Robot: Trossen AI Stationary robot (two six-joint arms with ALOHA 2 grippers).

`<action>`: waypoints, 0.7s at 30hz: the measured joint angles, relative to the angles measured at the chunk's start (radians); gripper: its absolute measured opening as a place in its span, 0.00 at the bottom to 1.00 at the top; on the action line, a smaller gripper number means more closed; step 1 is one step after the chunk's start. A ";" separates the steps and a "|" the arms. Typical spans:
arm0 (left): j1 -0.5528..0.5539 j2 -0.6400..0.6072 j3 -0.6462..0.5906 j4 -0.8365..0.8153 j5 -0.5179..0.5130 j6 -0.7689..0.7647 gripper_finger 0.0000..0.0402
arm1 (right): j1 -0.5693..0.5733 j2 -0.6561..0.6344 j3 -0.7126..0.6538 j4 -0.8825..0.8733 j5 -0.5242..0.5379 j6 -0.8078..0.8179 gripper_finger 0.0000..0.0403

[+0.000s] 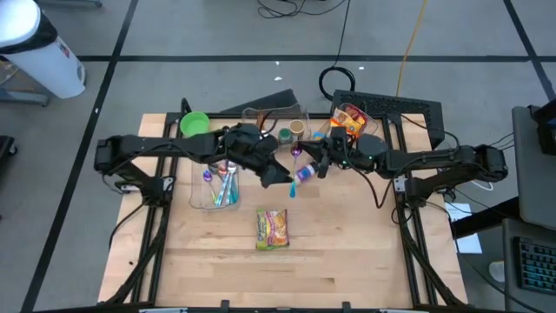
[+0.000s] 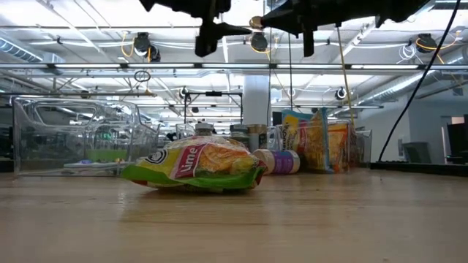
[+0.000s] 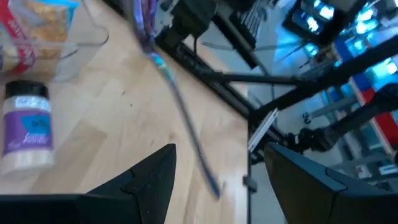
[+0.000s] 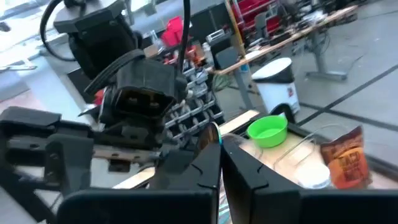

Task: Pick & Place Food Item
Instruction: Put the violet spoon into the left transparent bin

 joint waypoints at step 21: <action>0.018 0.063 0.000 0.116 -0.021 -0.028 0.10 | -0.007 0.000 0.000 0.033 0.016 -0.029 0.00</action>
